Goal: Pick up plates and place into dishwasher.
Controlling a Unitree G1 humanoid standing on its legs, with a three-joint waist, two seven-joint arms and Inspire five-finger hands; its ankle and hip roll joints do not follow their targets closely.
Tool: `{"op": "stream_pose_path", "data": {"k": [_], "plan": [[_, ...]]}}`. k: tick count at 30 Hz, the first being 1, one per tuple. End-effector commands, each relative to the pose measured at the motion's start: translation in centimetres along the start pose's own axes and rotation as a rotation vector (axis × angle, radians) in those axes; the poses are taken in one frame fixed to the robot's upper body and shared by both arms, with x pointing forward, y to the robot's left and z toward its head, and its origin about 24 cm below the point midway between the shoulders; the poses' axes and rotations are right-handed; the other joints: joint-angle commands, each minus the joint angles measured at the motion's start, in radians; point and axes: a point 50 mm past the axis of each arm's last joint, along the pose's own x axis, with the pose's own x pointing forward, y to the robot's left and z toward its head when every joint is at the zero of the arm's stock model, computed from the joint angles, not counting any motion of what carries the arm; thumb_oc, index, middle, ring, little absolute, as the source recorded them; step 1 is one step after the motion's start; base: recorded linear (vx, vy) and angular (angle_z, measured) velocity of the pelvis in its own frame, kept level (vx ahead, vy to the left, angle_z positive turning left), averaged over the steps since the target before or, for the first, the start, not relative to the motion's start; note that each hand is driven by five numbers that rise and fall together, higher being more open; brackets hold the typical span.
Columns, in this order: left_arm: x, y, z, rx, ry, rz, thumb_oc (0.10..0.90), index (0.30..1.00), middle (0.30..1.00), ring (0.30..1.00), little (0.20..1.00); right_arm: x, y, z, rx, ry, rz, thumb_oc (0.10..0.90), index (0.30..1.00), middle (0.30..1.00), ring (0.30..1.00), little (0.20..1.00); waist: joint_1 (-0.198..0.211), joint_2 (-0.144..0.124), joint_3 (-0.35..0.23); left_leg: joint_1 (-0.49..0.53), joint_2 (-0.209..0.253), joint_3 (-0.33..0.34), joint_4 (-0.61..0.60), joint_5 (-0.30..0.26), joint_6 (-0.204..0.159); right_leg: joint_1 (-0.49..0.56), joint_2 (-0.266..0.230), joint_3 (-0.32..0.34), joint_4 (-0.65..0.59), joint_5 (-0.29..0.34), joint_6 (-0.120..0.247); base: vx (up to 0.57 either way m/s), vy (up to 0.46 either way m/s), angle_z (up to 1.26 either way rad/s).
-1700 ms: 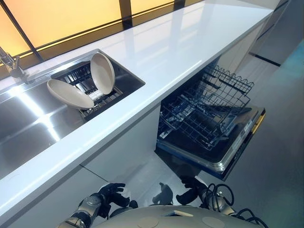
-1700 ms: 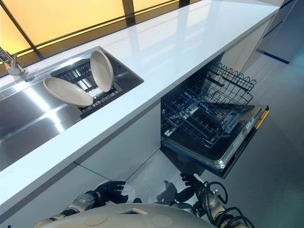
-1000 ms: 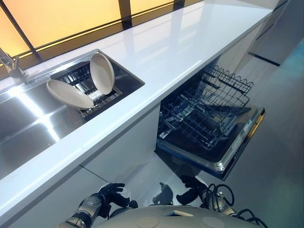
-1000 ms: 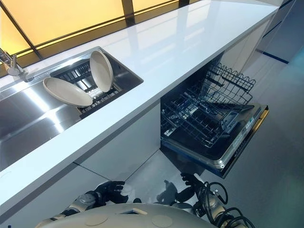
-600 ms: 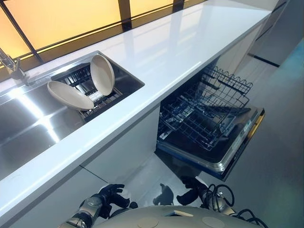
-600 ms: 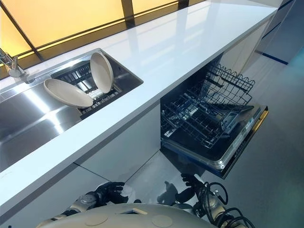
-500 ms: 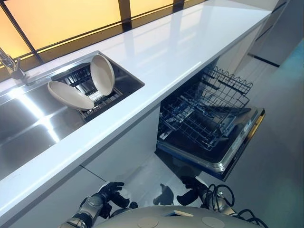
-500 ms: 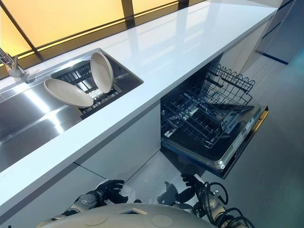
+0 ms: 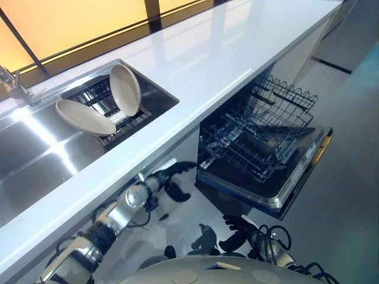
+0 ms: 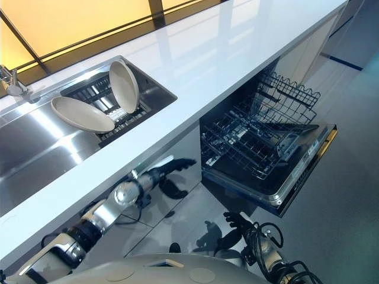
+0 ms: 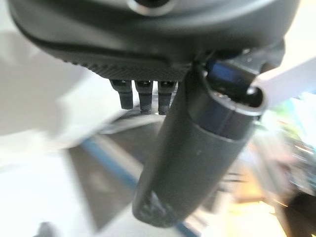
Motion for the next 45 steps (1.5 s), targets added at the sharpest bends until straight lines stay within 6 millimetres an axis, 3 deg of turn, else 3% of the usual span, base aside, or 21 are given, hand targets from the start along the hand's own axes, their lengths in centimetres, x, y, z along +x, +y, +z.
{"op": "stream_pose_path", "data": {"k": [1, 4, 5, 8, 11, 15, 19, 22, 24, 29, 30, 35, 41, 45], "plan": [[0.9, 1.1, 6.7, 0.05, -0.321, -0.078, 0.8, 0.9, 0.9, 0.9, 0.9, 0.1, -0.5, 1.4, -0.06, -0.072, -0.012, 0.8, 0.9, 0.9, 0.9, 0.9, -0.004, 0.009, 0.0, 0.005, -0.043, 0.016, 0.002, -0.095, 0.026, -0.072, 0.032, -0.012, 0.067, 0.006, 0.059, 0.02, -0.025, -0.11], [0.0, 1.6, 10.6, 0.063, -0.524, -0.102, 0.8, 0.9, 0.9, 0.9, 0.9, 0.1, 0.0, 1.1, -0.06, -0.069, -0.006, 0.8, 0.9, 0.9, 0.9, 0.9, -0.004, 0.009, -0.006, 0.008, -0.044, 0.016, 0.002, -0.1, 0.028, -0.067, 0.032, -0.007, 0.062, 0.006, 0.062, 0.03, -0.033, -0.04], [-0.6, 2.1, 12.9, 0.044, -0.635, -0.098, 0.8, 0.9, 0.9, 0.9, 0.9, 0.2, 0.3, 1.0, -0.058, -0.068, -0.003, 0.8, 0.9, 0.9, 0.9, 0.9, -0.003, 0.008, -0.01, 0.009, -0.044, 0.012, 0.002, -0.103, 0.03, -0.066, 0.032, -0.005, 0.06, 0.006, 0.063, 0.03, -0.041, 0.03], [-2.4, 2.8, 17.2, -0.057, -0.896, -0.077, 0.8, 0.9, 0.9, 0.9, 0.9, 0.3, 0.9, 1.1, -0.05, -0.067, 0.0, 0.8, 0.9, 0.9, 0.9, 0.9, 0.002, 0.003, -0.014, 0.01, -0.044, 0.005, 0.002, -0.108, 0.03, -0.059, 0.03, -0.006, 0.056, 0.006, 0.062, 0.02, -0.046, 0.02], [-4.4, 3.1, 20.3, -0.179, -1.15, -0.094, 0.8, 0.9, 0.9, 0.9, 0.9, 0.5, 1.6, 1.4, -0.042, -0.067, 0.006, 0.8, 0.9, 0.9, 0.9, 0.9, 0.009, -0.003, -0.018, 0.01, -0.044, -0.005, 0.002, -0.111, 0.027, -0.056, 0.03, -0.009, 0.055, 0.004, 0.057, 0.01, -0.053, 0.04], [-5.8, 3.6, 21.8, -0.306, -1.273, -0.062, 0.8, 0.9, 0.9, 0.9, 0.9, 0.6, 2.2, 1.8, -0.05, -0.069, 0.013, 0.8, 0.9, 0.9, 0.9, 0.9, 0.014, -0.005, -0.018, 0.007, -0.043, -0.02, 0.002, -0.11, 0.023, -0.056, 0.03, -0.015, 0.057, 0.0, 0.051, -0.02, -0.022, 0.02], [-5.9, 4.5, 21.6, -0.346, -1.249, 0.079, 0.8, 0.9, 0.9, 0.9, 0.9, 0.5, 2.1, 2.0, -0.046, -0.07, 0.007, 0.8, 0.9, 0.9, 0.9, 0.9, 0.02, -0.004, -0.02, 0.006, -0.045, -0.035, 0.002, -0.108, 0.019, -0.05, 0.03, -0.025, 0.055, -0.005, 0.048, -0.03, -0.015, 0.1], [-6.2, 5.9, 20.5, -0.19, -1.172, 0.337, 0.8, 0.9, 0.9, 0.9, 0.9, 0.5, 2.1, 2.0, -0.033, -0.068, 0.002, 0.8, 0.9, 0.9, 0.9, 0.9, 0.029, -0.001, -0.027, 0.005, -0.047, -0.047, 0.002, -0.106, 0.015, -0.044, 0.03, -0.034, 0.05, -0.008, 0.047, -0.03, -0.019, 0.09], [-7.0, 8.0, 19.1, -0.098, -1.102, 0.515, 0.8, 0.9, 0.9, 0.9, 0.9, 0.3, 2.2, 1.3, -0.033, -0.06, 0.008, 0.8, 0.9, 0.9, 0.9, 0.9, 0.039, -0.002, -0.035, 0.006, -0.049, -0.052, 0.002, -0.104, 0.012, -0.037, 0.029, -0.045, 0.041, -0.008, 0.047, 0.02, -0.017, 0.11], [-11.8, 12.2, 17.4, 0.208, -0.965, 0.86, 0.8, 0.9, 0.9, 0.9, 0.9, -0.3, 2.1, -0.6, -0.011, -0.039, -0.004, 0.8, 0.9, 0.9, 0.9, 0.9, 0.07, -0.002, -0.053, -0.009, -0.049, -0.064, 0.002, -0.082, 0.004, -0.035, 0.025, -0.071, 0.032, -0.001, 0.04, 0.02, -0.004, 0.09], [-13.5, 13.5, 17.0, 0.31, -0.915, 0.969, 0.8, 0.9, 0.9, 0.9, 0.9, -0.5, 2.3, -1.1, -0.009, -0.031, -0.01, 0.8, 0.9, 0.9, 0.9, 0.9, 0.078, 0.001, -0.058, -0.007, -0.05, -0.069, 0.002, -0.088, 0.001, -0.029, 0.025, -0.076, 0.03, -0.01, 0.04, 0.03, 0.029, 0.13], [-17.8, 16.6, 15.7, 0.536, -0.761, 1.239, 0.8, 0.9, 0.9, 0.9, 0.9, -0.8, 2.2, -1.9, -0.016, -0.014, -0.01, 0.8, 0.9, 0.9, 0.9, 0.9, 0.089, 0.01, -0.061, -0.017, -0.052, -0.073, 0.002, -0.073, -0.004, -0.037, 0.02, -0.084, 0.039, -0.007, 0.037, 0.02, 0.038, 0.15], [-21.0, 19.8, 13.4, 0.764, -0.478, 1.383, 0.8, 0.9, 0.9, 0.9, 0.9, -1.1, 1.7, -2.1, -0.023, -0.019, -0.011, 0.8, 0.9, 0.9, 0.9, 0.9, 0.089, 0.025, -0.067, -0.013, -0.057, -0.066, 0.002, -0.079, -0.004, -0.038, 0.012, -0.086, 0.043, -0.01, 0.044, 0.03, 0.034, 0.06], [-22.6, 21.1, 12.4, 0.79, -0.381, 1.402, 0.8, 0.9, 0.9, 0.9, 0.9, -1.4, 1.1, -2.5, -0.034, -0.019, -0.009, 0.8, 0.9, 0.9, 0.9, 0.9, 0.085, 0.032, -0.067, -0.012, -0.058, -0.058, 0.002, -0.08, -0.004, -0.043, 0.008, -0.082, 0.049, -0.011, 0.048, 0.01, 0.028, 0.02]]}}
